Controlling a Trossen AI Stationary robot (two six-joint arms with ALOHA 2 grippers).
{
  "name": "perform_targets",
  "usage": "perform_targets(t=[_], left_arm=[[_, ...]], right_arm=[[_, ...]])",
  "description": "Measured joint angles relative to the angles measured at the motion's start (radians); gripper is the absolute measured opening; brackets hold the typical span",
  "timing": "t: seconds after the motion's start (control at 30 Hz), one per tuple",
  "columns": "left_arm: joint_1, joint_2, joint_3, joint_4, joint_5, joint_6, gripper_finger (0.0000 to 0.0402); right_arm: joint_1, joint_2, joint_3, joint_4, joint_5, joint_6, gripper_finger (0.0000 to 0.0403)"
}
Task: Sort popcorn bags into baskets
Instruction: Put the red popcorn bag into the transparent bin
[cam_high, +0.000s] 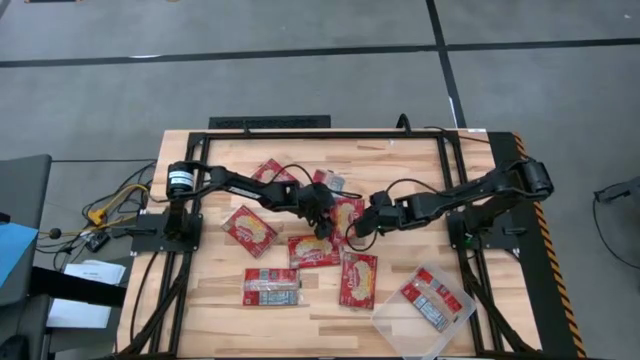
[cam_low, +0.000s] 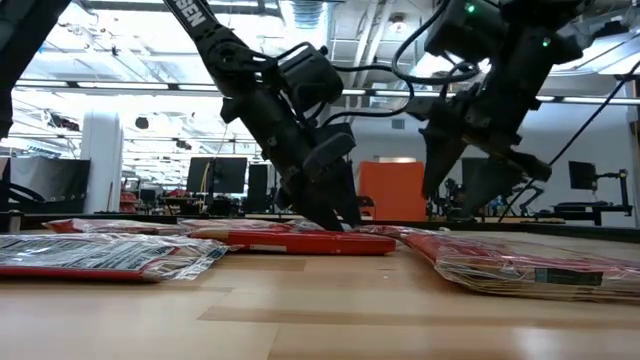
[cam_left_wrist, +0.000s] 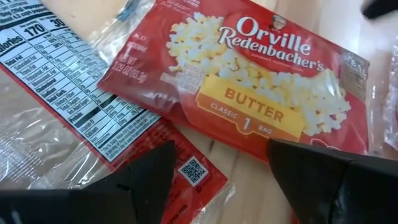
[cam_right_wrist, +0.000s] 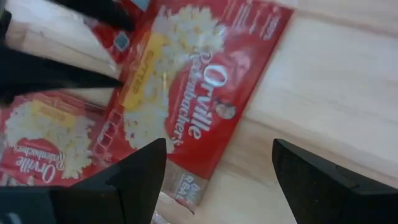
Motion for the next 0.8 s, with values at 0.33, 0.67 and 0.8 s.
perform_targets(t=[0.33,0.67,0.8], left_arm=[[0.002,0.050,0.003,-0.025,0.014,-0.020,0.0251],[0.002,0.059,0.002,0.002,-0.001,-0.020,0.0251],[0.002,0.058,0.001,0.003,0.003,-0.013,0.0251]], right_arm=[[0.005,0.116,0.001,0.103,-0.019,0.080,0.0313],[-0.004,0.197,0.005,0.201,-0.022,0.069,0.0311],[-0.006,0.196,0.004,0.204,-0.025,0.068,0.0285]])
